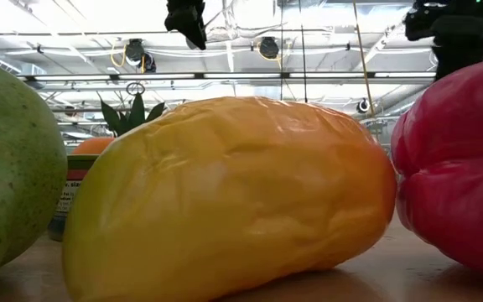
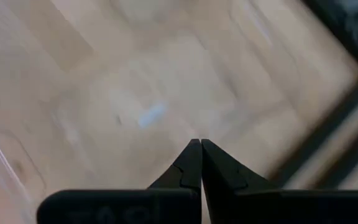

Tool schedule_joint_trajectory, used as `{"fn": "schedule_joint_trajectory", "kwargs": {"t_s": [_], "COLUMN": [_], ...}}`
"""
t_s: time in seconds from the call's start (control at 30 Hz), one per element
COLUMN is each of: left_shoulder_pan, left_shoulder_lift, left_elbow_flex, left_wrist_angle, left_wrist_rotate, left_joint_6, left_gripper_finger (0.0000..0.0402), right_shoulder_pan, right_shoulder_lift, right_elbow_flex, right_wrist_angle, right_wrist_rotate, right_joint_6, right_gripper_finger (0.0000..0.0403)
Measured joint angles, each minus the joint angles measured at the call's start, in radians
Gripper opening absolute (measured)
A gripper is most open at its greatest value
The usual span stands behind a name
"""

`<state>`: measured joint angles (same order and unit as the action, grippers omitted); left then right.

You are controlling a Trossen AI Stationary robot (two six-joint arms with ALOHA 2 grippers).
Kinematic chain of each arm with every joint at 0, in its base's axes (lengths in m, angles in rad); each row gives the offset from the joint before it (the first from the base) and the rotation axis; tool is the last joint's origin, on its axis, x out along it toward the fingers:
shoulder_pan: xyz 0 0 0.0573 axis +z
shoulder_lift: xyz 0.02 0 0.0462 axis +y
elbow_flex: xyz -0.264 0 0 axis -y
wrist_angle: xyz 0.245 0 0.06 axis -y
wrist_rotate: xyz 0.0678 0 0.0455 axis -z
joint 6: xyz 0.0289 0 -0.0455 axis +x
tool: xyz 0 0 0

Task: Pick & Place Food Item
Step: Put the transparent water bottle into the right transparent bin

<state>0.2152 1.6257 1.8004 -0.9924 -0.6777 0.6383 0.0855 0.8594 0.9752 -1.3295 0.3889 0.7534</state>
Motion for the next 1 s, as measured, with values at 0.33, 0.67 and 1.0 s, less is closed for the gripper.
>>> {"fn": "schedule_joint_trajectory", "kwargs": {"t_s": [0.33, 0.67, 1.0], "left_shoulder_pan": [-0.037, -0.060, -0.060], "left_shoulder_lift": [0.000, 0.000, 0.000], "left_elbow_flex": [0.000, -0.001, -0.001], "left_wrist_angle": [0.001, 0.001, -0.001], "left_wrist_rotate": [-0.004, -0.048, -0.049], "left_joint_6": [-0.001, 0.013, 0.012], "left_gripper_finger": [0.0135, 0.0135, 0.0135], "right_shoulder_pan": [-0.001, -0.054, -0.161], "right_shoulder_lift": [0.064, 0.045, 0.072], "right_elbow_flex": [-0.097, -0.231, -0.317], "right_wrist_angle": [-0.125, 0.074, 0.265], "right_wrist_rotate": [-0.053, -0.045, -0.108], "right_joint_6": [0.091, 0.044, -0.100], "right_gripper_finger": [0.0000, 0.0000, 0.0000]}}
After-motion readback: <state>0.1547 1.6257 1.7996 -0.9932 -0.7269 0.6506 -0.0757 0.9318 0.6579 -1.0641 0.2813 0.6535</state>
